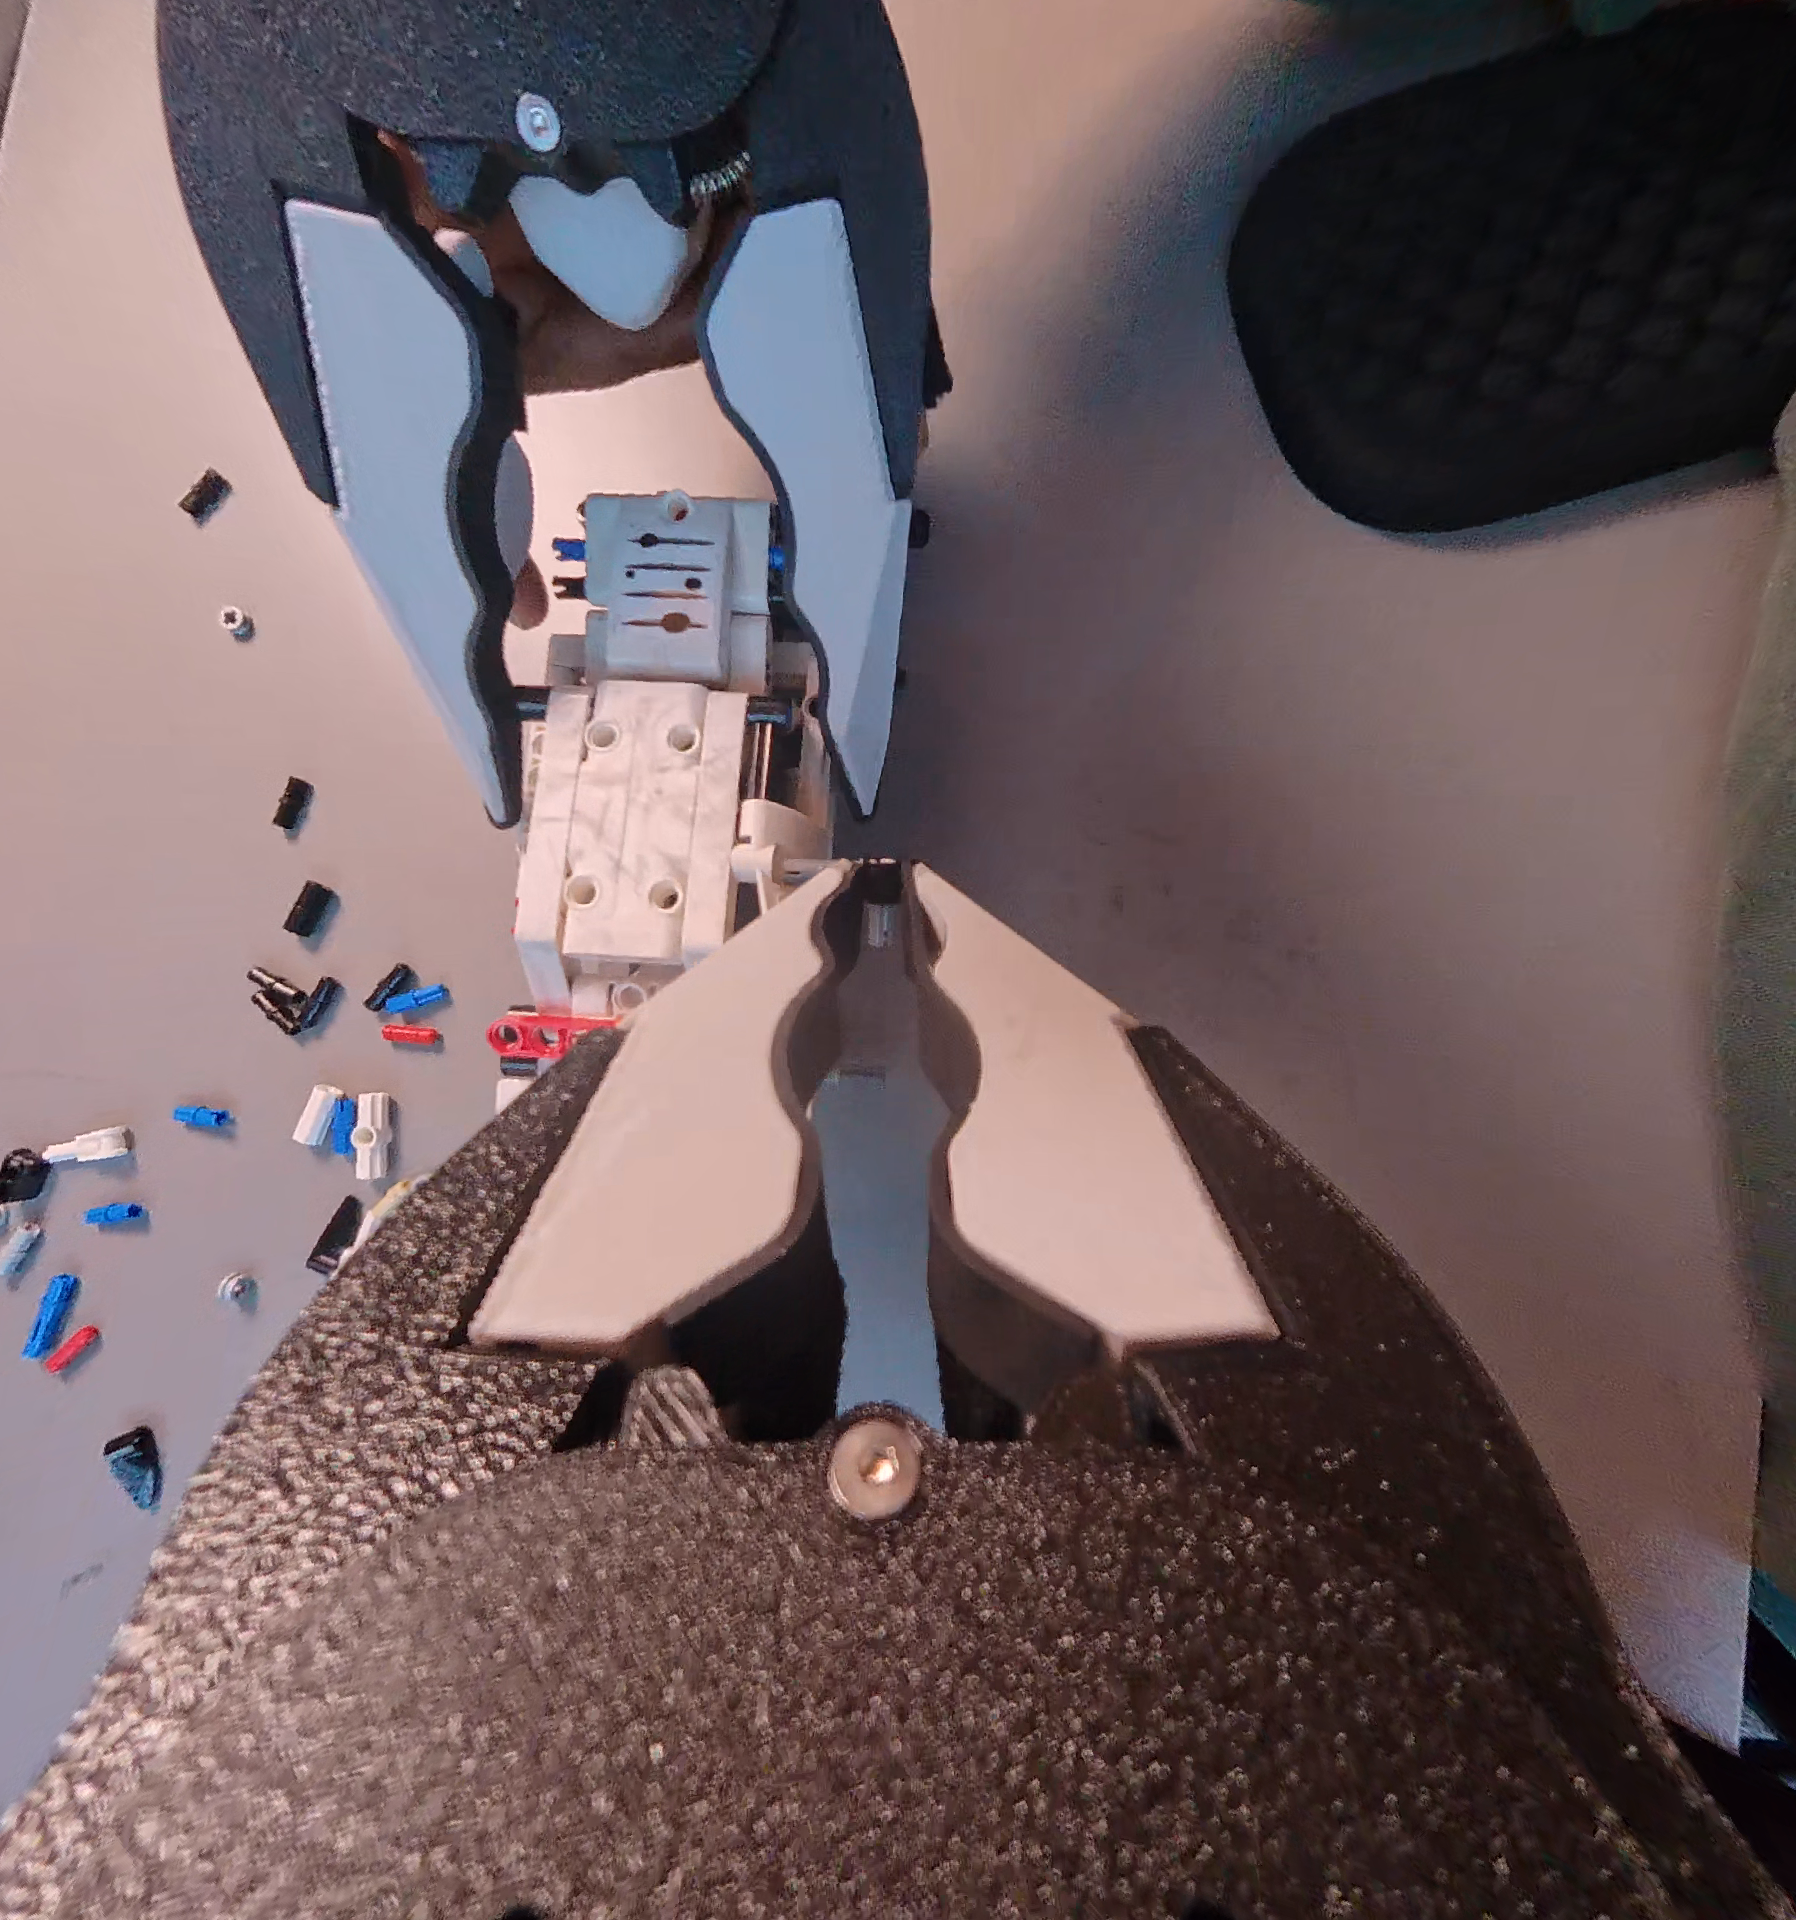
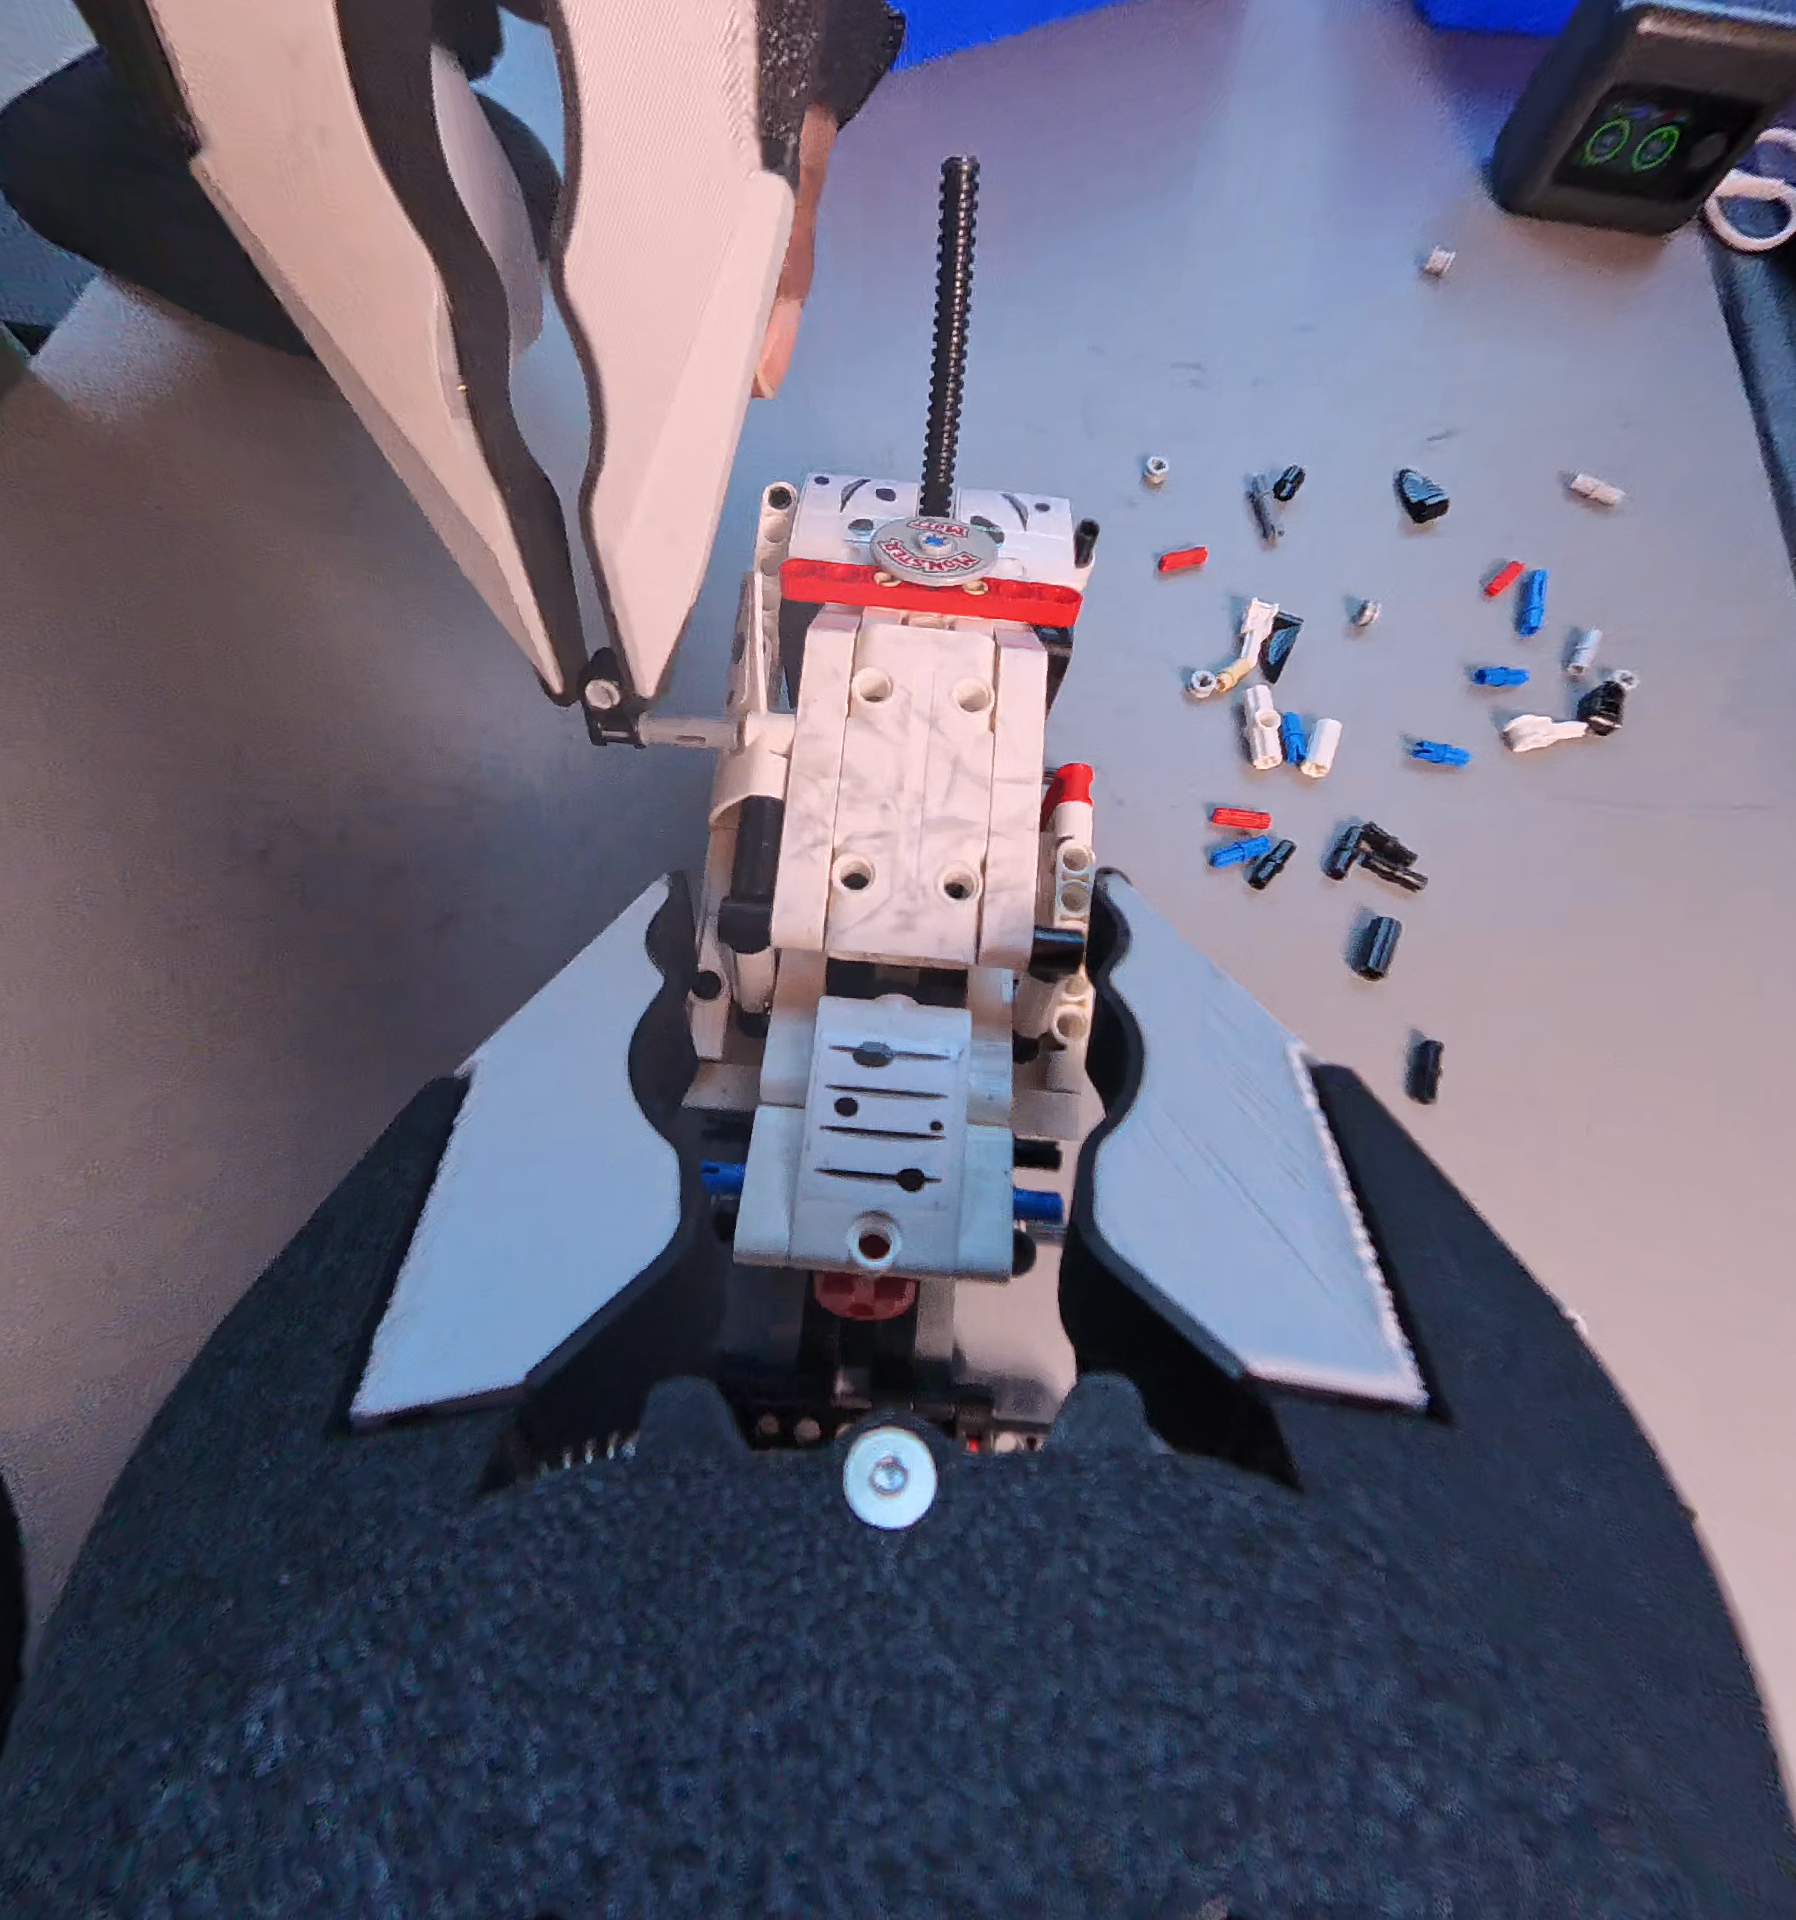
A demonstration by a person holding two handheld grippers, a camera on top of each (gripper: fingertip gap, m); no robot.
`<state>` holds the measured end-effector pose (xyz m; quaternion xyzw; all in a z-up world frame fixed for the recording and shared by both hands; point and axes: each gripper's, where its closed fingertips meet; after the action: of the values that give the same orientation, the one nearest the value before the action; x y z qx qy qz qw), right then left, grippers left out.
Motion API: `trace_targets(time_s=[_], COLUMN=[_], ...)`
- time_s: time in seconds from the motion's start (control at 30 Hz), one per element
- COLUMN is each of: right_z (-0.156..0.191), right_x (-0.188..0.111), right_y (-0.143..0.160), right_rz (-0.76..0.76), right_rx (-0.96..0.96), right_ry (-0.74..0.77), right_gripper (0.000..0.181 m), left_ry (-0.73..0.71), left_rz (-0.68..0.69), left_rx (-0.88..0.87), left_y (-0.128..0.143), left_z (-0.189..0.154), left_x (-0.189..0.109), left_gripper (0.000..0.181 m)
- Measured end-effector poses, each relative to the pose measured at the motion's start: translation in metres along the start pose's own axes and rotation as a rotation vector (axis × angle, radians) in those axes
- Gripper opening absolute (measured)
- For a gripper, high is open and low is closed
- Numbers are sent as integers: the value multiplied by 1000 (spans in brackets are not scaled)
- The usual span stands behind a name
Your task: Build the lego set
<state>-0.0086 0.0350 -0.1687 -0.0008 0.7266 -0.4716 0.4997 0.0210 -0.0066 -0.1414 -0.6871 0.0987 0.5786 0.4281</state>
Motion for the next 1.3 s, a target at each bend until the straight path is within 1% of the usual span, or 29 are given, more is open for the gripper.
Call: trace_targets(time_s=[0.13,0.27,0.5,0.7,0.87,1.03,1.13,1.3], right_z=[3,5,6,3,3,4,3,4], right_x=[-1,-2,-2,-1,-1,-1,-2,-2], right_y=[-1,-1,-2,-2,-1,-2,-2,-2], right_rz=[-35,-30,-48,-46,-46,-45,-53,-61], right_rx=[9,24,39,55,48,56,65,69], right_ry=[38,55,49,57,63,65,60,57], right_gripper=[73,72,72,71,71,70,69,69], left_ry=[1,-8,-103,-174,-121,-89,-148,-195], left_rz=[35,94,199,224,198,208,259,254], left_rx=[9,53,210,255,192,164,231,332], left_y=[0,0,4,6,6,2,6,8], left_z=[0,-1,0,2,5,6,10,11], left_x=[-2,0,-2,-1,-6,-6,-4,-5], left_gripper=[6,5,6,6,6,6,6,6])
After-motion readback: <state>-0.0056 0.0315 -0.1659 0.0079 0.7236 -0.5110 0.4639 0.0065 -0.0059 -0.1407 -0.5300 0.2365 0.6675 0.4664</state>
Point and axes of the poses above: each gripper's, where its closed fingertips meet, x out along the fingers, y out of its underside, z = x × y across the jaws, and after that the axes turned 9 degrees about z, right-handed
